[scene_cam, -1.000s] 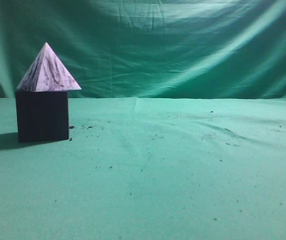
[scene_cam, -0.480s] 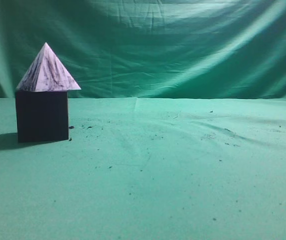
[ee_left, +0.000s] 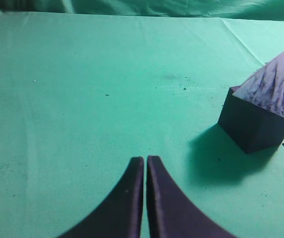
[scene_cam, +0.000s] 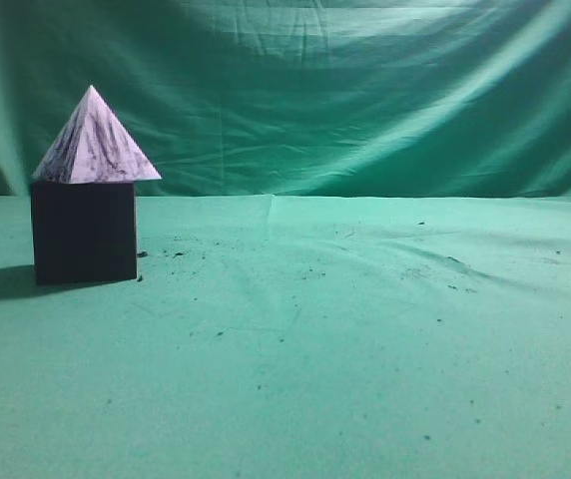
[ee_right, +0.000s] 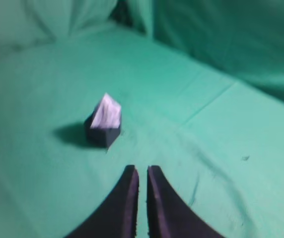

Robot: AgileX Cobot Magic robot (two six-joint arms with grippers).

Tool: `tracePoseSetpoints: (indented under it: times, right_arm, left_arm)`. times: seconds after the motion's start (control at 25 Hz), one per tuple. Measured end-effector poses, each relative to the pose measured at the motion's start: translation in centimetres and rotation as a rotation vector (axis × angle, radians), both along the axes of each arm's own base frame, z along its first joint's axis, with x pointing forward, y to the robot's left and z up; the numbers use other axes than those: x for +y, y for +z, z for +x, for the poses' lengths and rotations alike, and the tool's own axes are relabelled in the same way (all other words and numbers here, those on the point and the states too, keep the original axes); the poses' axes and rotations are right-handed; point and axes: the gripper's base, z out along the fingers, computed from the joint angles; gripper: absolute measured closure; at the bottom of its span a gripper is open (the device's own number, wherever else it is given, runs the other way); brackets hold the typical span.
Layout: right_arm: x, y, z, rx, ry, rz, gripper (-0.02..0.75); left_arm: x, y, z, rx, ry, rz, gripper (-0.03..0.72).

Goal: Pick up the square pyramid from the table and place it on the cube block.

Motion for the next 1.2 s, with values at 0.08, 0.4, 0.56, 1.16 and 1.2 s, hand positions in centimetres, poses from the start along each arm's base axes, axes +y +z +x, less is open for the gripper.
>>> tracePoseSetpoints:
  times: [0.08, 0.4, 0.56, 1.16, 1.2]
  right_arm:
    - [-0.7, -1.2, -0.2, -0.074, -0.060, 0.079, 0.680]
    - [-2.9, -8.2, -0.1, -0.224, -0.468, 0.156, 0.680]
    - [-3.8, -12.9, 0.0, -0.189, -0.654, 0.109, 0.680]
    - [-4.3, -19.5, 0.7, -0.030, -0.783, 0.051, 0.680]
    - [-4.2, -19.5, 0.7, -0.029, -0.783, 0.052, 0.680]
  left_arm:
    - [0.0, 0.0, 0.0, 0.000, 0.000, 0.000, 0.688]
    - [0.0, 0.0, 0.0, 0.000, 0.000, 0.000, 0.688]
    - [0.0, 0.0, 0.0, 0.000, 0.000, 0.000, 0.688]
    - [0.0, 0.0, 0.0, 0.000, 0.000, 0.000, 0.688]
    - [0.0, 0.0, 0.0, 0.000, 0.000, 0.000, 0.688]
